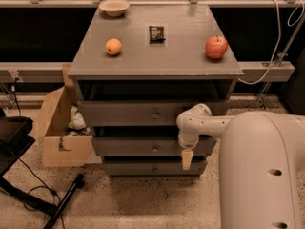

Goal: Open middle drawer

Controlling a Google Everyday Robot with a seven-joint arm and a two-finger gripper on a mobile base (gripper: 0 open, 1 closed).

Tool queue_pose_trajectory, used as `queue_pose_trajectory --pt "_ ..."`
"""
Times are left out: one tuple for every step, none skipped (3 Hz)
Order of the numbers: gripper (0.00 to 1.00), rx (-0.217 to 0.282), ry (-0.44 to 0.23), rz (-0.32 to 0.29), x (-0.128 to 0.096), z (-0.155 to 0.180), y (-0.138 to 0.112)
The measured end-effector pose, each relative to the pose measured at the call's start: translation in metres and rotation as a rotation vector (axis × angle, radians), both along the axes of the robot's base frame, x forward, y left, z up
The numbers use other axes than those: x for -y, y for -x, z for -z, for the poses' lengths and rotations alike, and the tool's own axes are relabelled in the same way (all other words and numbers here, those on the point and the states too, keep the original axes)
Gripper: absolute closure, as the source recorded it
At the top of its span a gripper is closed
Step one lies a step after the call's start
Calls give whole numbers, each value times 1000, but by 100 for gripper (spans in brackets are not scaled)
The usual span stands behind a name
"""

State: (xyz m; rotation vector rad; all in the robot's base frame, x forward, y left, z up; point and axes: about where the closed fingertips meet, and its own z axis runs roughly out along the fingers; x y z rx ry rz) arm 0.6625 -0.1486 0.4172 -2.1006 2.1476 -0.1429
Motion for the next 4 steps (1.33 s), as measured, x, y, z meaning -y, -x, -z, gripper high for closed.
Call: queue_pose_trajectory --pt "0 -18 4 6 1 2 0" --pt "0 -85 -1 36 2 14 -5" --pt "0 -78 -7 45 2 10 -10" --pt "16 -87 -11 50 2 19 1"
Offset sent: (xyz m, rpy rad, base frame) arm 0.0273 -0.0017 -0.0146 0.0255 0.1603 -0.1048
